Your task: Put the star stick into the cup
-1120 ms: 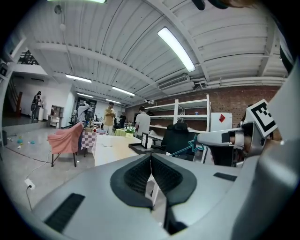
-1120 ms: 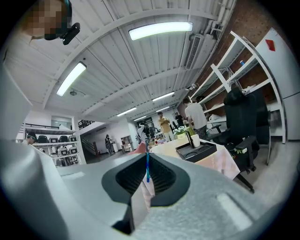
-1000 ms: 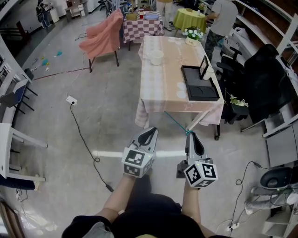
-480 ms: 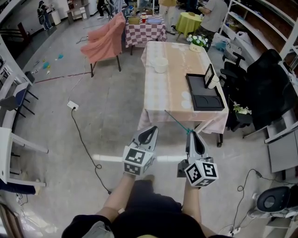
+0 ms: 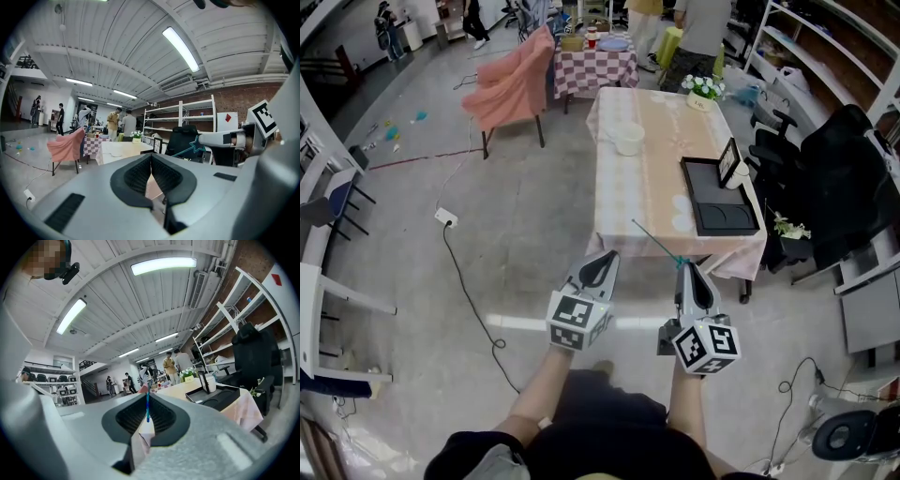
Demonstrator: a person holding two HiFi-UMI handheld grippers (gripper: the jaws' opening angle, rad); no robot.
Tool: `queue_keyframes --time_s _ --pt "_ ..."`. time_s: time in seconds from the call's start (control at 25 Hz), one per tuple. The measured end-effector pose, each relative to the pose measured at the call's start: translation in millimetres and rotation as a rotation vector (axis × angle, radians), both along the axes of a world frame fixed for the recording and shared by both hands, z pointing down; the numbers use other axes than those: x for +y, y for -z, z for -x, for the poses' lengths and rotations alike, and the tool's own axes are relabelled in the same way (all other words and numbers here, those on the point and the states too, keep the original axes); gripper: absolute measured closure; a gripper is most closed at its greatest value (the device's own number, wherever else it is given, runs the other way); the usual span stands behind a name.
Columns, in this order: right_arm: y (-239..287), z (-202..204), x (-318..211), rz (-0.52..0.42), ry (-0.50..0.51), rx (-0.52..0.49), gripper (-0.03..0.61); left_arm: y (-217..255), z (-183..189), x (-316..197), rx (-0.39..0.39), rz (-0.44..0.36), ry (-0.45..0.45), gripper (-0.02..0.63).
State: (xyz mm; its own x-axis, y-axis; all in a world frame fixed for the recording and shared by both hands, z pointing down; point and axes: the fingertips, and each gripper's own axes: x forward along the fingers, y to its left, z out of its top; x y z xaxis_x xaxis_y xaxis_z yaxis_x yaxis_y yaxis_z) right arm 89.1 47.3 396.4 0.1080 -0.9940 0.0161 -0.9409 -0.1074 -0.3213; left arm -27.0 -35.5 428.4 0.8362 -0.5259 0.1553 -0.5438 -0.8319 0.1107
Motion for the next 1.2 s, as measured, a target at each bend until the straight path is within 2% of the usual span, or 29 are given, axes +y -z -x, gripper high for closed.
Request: queue_keyframes --time_s 0.48,1.2 --pt "-8 2 -17 0.018 0.007 -0.012 0.561 -10 3 -13 -0.009 0.016 -0.002 0.601" --pt "-19 -3 -3 0.039 -0.018 -0.026 0.561 -22 13 -6 -0.013 0.048 0.021 0.601"
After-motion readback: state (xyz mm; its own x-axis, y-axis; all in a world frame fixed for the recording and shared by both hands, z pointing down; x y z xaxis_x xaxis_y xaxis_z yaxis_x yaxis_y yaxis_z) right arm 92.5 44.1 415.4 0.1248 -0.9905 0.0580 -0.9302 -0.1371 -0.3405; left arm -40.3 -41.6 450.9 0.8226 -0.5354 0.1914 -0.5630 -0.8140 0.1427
